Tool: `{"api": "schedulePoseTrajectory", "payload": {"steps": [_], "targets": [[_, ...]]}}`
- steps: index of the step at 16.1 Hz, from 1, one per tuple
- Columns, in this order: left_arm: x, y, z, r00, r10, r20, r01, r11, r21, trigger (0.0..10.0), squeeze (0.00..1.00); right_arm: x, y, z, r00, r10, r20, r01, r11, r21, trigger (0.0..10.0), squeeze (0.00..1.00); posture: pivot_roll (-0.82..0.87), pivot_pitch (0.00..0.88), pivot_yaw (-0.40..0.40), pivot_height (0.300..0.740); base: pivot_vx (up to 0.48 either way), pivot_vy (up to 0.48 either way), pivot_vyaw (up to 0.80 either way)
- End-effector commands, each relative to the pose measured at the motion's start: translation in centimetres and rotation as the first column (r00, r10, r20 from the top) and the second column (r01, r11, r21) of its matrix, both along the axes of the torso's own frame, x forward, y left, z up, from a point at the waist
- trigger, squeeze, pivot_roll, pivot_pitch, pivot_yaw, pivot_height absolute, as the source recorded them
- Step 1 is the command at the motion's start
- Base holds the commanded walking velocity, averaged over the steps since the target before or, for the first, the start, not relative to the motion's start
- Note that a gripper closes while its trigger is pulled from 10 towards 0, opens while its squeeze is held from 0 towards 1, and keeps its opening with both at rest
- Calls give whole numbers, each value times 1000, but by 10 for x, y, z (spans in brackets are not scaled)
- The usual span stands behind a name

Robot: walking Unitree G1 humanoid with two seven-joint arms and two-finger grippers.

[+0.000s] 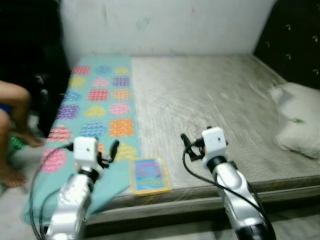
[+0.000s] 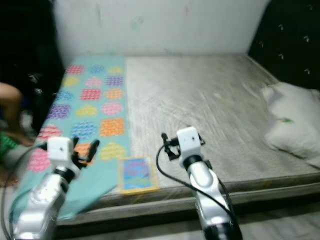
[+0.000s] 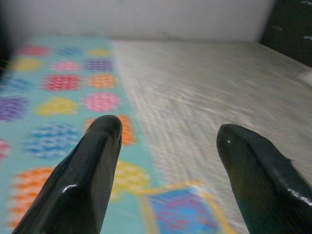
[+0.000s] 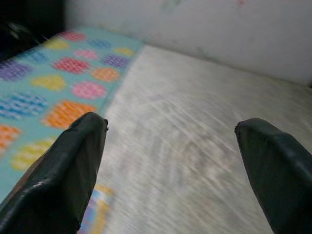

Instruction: Clean up the room

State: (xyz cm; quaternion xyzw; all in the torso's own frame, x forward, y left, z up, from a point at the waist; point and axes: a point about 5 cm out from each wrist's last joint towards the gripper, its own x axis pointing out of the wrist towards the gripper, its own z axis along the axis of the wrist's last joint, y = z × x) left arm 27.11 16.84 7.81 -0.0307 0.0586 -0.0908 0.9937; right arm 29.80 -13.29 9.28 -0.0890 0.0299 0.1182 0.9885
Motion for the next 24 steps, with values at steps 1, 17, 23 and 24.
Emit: {"api": "schedulePoseTrajectory", "payload": {"steps": [1,17,23,24], "targets": [[1,6,3,1000,10,8,-10,1000,21,10000,0,3,1,6,1000,-4,21,4,1000,8,10000,0,-114,0,-22,740,0,-307,0],[0,3,5,999,-26,36,26,1000,-8,10000,0,3,2,5,1000,1,17,-1,1000,8,10000,0,-113,0,-21,740,153,-37,0],[1,4,5,999,-22,32,23,1000,-8,10000,0,4,2,6,1000,-5,17,5,1000,12,10000,0,-111,0,-21,740,336,0,0],[1,4,5,999,-22,31,22,1000,-6,10000,0,4,3,5,1000,-6,18,6,1000,12,10000,0,-111,0,-21,740,315,0,0]]}}
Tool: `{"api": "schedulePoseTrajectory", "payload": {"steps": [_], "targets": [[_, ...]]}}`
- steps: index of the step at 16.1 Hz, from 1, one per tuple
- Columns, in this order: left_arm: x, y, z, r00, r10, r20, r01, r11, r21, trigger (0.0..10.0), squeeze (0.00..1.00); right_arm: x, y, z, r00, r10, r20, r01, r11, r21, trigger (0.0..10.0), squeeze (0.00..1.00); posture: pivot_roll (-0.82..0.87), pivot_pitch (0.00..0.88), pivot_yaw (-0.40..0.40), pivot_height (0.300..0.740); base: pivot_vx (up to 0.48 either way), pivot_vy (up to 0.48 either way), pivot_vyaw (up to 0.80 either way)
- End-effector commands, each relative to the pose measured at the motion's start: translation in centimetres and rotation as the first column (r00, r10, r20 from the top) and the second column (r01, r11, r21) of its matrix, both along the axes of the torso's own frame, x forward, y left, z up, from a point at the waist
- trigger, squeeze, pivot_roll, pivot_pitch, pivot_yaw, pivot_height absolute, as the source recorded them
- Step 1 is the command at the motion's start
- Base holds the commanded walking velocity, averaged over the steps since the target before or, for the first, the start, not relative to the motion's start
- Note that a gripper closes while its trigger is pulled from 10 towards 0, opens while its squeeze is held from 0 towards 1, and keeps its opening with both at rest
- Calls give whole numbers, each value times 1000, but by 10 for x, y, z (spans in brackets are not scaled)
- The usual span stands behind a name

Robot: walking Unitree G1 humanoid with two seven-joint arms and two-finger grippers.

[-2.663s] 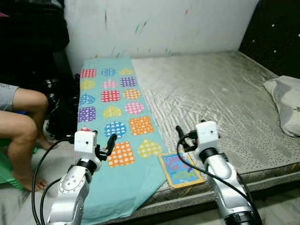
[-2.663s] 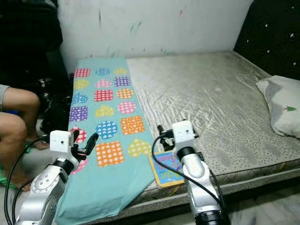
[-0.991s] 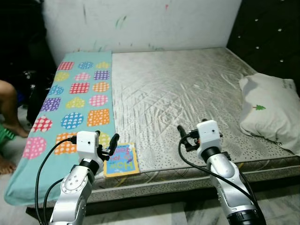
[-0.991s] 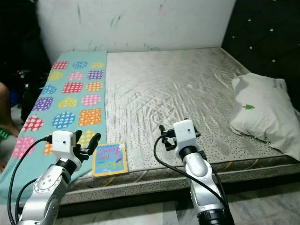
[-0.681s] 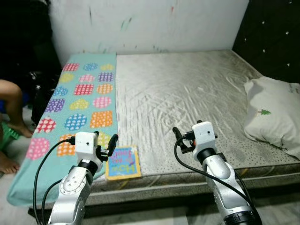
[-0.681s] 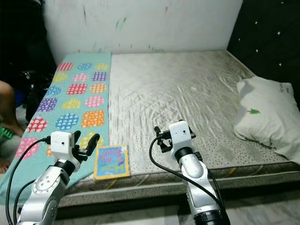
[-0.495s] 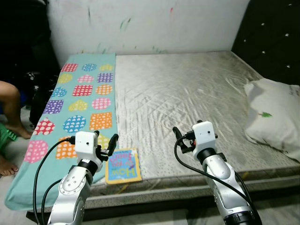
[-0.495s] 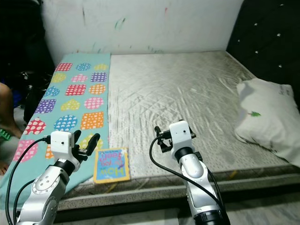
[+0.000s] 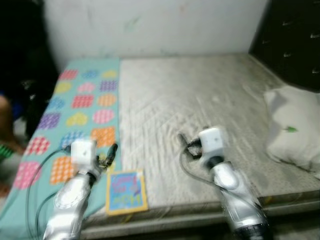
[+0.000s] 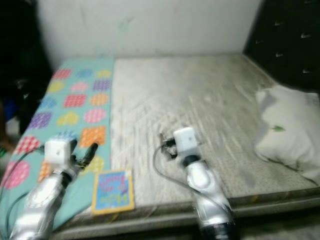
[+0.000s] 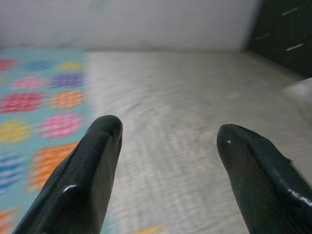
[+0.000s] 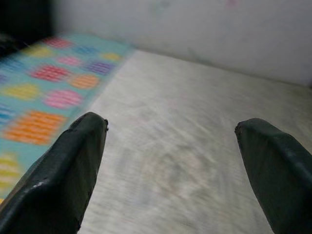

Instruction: Clean up the room

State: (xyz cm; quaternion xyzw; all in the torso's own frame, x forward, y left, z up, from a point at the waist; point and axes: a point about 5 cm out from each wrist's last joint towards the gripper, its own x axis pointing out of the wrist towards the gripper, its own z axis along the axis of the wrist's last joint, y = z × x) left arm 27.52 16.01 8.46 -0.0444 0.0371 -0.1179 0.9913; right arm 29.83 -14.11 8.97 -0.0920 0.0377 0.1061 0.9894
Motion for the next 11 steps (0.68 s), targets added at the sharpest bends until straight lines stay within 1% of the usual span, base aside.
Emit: {"api": "schedulePoseTrajectory", "payload": {"steps": [1,2,5,11], "targets": [[-3,12,-2,999,30,-12,-30,999,30,10000,0,4,11,9,999,19,31,-20,1000,20,10000,0,-111,0,-21,740,262,0,0],[-3,12,-2,1000,28,-13,-28,999,29,10000,0,5,11,9,999,19,31,-20,1000,21,10000,0,-110,0,-21,740,262,0,0],[-3,12,-4,999,37,-29,-36,999,22,10000,0,4,10,9,999,19,32,-20,1000,21,10000,0,-111,0,-23,740,0,0,0],[-3,12,-4,999,41,-28,-40,999,26,10000,0,4,10,8,999,24,31,-25,1000,16,10000,0,-111,0,-24,740,0,0,0]]}}
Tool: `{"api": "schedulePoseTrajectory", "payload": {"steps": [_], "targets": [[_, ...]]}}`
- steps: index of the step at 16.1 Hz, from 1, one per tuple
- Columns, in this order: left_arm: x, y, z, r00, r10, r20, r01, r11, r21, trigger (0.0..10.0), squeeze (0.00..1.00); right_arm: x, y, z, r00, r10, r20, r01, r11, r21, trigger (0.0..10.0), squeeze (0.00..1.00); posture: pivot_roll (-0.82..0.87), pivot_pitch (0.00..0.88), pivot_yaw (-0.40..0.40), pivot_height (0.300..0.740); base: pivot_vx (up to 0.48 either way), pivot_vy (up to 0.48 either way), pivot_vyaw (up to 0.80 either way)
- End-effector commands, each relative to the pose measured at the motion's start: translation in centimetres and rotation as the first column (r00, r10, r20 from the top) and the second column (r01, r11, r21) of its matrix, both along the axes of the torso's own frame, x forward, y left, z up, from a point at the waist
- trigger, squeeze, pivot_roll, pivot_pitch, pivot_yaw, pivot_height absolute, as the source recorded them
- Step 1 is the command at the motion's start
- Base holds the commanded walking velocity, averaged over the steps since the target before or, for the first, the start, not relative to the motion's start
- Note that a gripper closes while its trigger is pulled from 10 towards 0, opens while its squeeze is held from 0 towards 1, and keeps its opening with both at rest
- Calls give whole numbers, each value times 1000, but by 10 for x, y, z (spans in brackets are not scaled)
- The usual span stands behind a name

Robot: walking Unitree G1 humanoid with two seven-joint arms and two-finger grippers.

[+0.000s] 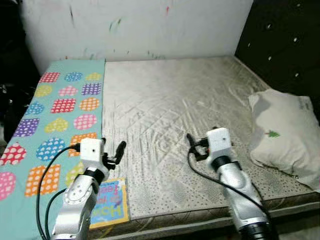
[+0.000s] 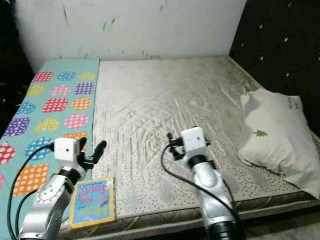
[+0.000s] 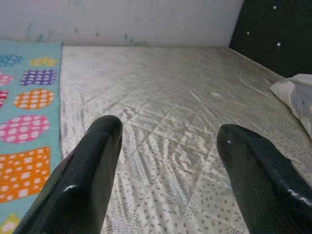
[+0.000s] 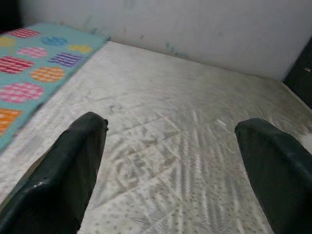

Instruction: Clean up the room

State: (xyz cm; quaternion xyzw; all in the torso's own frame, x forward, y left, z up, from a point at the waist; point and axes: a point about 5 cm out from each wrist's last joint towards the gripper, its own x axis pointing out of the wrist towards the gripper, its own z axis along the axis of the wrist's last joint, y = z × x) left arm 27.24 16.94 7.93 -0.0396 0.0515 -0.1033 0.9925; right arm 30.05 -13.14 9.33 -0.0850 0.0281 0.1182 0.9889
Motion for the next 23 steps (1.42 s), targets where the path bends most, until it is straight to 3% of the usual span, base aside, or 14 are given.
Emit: {"api": "schedulePoseTrajectory", "payload": {"steps": [1,13,23], "targets": [[0,3,1,1000,12,0,-12,1000,12,10000,0,2,1,5,1000,-1,16,1,1000,-1,10000,0,-111,0,-24,740,0,0,0],[0,3,1,1000,13,0,-13,1000,12,10000,0,2,1,5,1000,0,16,0,1000,-1,10000,0,-111,0,-26,740,0,0,0],[2,-1,-2,1000,15,-15,-15,1000,-17,10000,0,3,0,4,999,30,12,-30,999,-23,10000,0,-118,0,-39,740,0,-381,0]]}}
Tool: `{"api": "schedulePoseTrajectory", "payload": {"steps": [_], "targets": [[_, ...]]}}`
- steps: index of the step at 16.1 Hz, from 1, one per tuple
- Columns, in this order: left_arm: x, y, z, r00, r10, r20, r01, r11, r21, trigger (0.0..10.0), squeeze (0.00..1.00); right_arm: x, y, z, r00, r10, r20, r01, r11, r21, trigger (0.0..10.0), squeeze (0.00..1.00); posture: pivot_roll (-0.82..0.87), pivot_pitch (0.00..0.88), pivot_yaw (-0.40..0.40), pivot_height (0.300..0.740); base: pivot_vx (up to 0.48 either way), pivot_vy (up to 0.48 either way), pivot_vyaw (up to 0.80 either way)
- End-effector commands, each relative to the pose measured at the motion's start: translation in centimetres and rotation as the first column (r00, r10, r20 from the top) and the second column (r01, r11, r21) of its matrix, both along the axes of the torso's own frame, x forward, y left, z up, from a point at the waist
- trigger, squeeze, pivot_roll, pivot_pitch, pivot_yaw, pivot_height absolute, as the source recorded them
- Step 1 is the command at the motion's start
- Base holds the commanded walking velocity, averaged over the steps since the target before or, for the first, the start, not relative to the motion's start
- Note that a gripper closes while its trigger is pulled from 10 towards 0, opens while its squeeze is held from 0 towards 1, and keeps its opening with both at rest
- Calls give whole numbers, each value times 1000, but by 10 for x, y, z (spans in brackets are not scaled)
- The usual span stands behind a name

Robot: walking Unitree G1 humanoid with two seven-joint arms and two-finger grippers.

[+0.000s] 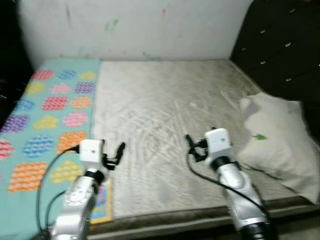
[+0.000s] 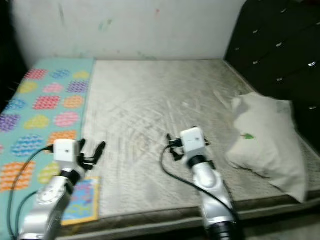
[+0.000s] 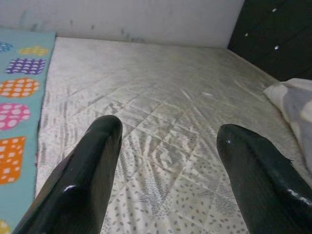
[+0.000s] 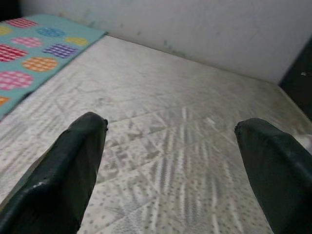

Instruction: Clean up the room

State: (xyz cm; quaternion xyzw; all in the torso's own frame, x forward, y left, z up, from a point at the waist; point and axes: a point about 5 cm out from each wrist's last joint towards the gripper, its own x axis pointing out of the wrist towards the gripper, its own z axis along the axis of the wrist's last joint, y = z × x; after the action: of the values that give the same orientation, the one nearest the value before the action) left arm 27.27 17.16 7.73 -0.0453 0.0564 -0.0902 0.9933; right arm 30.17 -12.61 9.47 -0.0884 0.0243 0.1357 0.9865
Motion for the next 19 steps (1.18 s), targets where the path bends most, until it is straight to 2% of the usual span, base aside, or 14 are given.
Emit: {"api": "schedulePoseTrajectory", "payload": {"steps": [1,6,10,19], "targets": [[2,-4,1,1000,-12,-3,12,1000,-8,10000,0,2,-5,2,1000,-4,7,4,1000,-18,10000,0,-118,0,-39,740,0,-390,0],[2,-4,0,1000,-17,-5,17,1000,-5,10000,0,2,-4,2,1000,2,15,-2,1000,-24,10000,0,-118,0,-37,740,0,-392,0],[2,-5,-1,1000,-19,-6,19,1000,-5,10000,0,1,-4,2,1000,5,15,-5,1000,-23,10000,0,-117,0,-37,740,0,-391,481],[3,-5,0,1000,-17,-4,17,1000,-13,10000,0,2,-5,2,1000,2,13,-1,1000,-20,10000,0,-119,0,-38,740,0,-373,0]]}}
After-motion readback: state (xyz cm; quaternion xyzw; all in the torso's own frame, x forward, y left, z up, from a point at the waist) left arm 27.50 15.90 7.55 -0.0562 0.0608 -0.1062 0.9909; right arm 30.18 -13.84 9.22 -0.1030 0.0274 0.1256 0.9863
